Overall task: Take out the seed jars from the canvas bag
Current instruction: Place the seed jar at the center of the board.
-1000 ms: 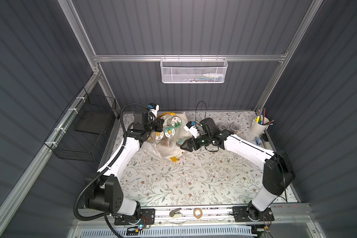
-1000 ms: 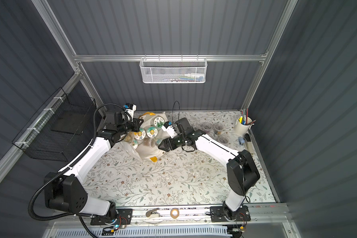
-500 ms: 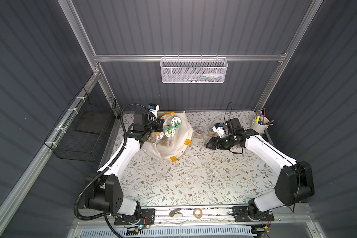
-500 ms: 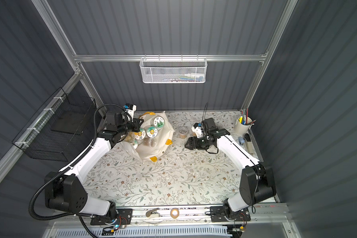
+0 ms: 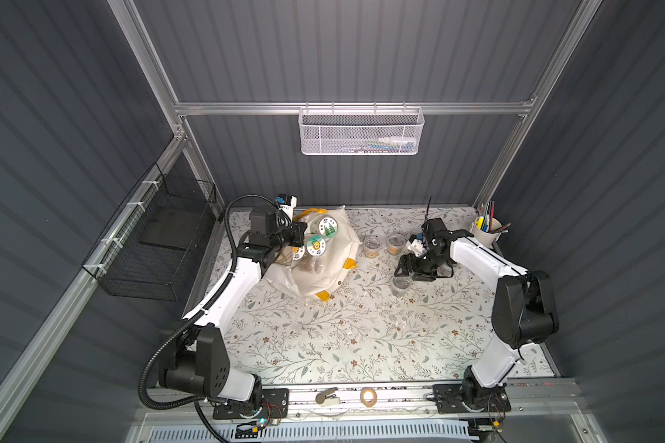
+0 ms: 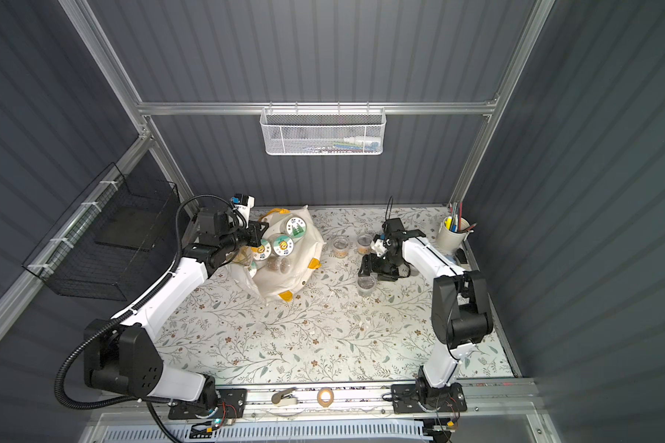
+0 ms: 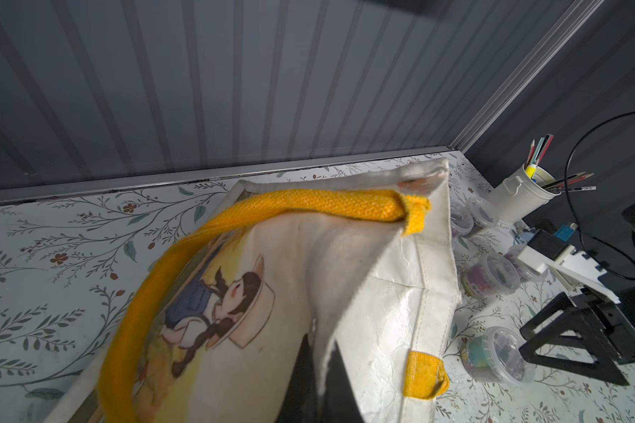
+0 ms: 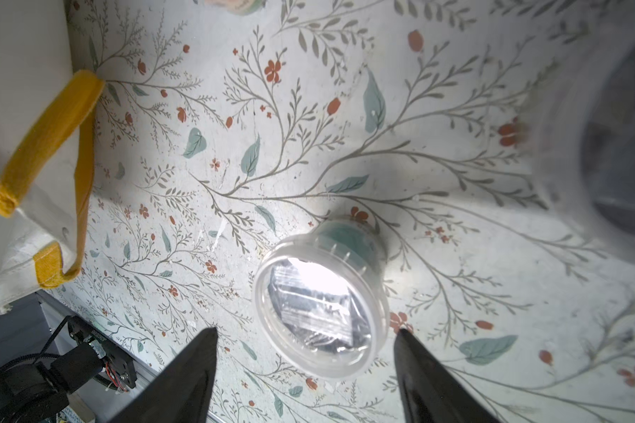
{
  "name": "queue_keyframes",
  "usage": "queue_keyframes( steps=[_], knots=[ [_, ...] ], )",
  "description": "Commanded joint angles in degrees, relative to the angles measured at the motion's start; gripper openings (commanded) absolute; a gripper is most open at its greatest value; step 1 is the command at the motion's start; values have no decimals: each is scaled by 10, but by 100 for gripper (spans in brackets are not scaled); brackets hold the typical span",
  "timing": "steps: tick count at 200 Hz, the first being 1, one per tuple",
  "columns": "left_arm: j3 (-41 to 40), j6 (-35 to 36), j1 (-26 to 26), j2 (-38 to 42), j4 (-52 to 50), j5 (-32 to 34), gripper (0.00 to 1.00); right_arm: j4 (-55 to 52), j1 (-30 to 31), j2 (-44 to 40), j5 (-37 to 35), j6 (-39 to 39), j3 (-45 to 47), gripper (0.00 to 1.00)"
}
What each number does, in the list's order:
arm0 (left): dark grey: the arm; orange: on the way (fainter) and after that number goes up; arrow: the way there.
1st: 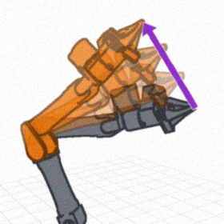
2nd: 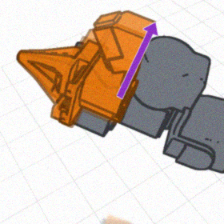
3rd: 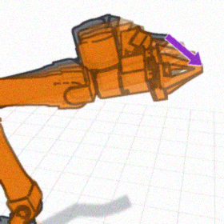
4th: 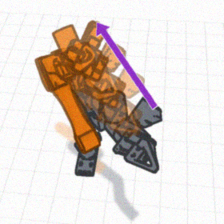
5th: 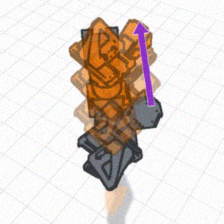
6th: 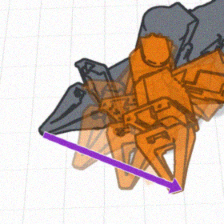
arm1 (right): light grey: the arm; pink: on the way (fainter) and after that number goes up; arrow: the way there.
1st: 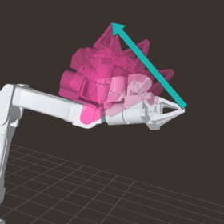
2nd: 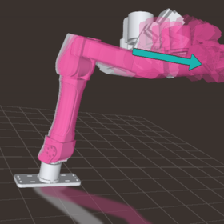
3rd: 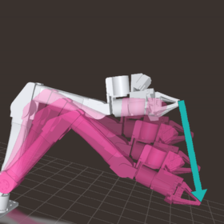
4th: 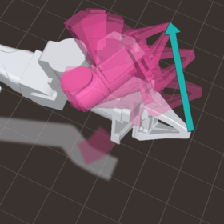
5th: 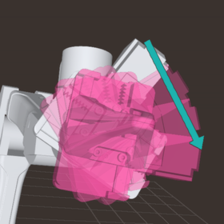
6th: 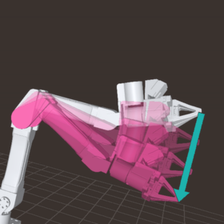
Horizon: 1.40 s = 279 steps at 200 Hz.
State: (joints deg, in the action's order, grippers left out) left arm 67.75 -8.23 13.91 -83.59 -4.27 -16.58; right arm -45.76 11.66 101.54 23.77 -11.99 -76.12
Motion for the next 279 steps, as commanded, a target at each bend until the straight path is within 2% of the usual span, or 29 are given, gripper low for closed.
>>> queue_keyframes(
  steps=[1, 42, 65, 101, 140, 175, 231, 279],
  knots=[
    [-7, -7, 2, 5, 20, -14, 0, -21, -4, 11, -4, 8, -20, 76],
    [-6, -7, 2, 5, 20, -14, 0, -11, 2, -17, 1, 16, 5, 79],
    [-6, -8, 2, 2, 21, -15, 0, -3, 20, -42, -38, 13, 35, 92],
    [-3, -13, 2, -3, 22, -19, 0, 20, 55, -57, -106, -5, 68, 96],
    [1, -14, 2, -3, 20, -19, 0, 44, 74, -44, -115, -22, 72, 92],
    [1, -16, 2, -1, 20, -19, 0, 48, 80, -21, -125, -23, 60, 81],
    [2, -14, 2, -5, 19, -19, 0, 47, 80, -1, -135, -17, 50, 81],
    [1, -13, 2, -6, 18, -19, 0, 59, 77, 35, -142, -15, 24, 75]
  ],
)
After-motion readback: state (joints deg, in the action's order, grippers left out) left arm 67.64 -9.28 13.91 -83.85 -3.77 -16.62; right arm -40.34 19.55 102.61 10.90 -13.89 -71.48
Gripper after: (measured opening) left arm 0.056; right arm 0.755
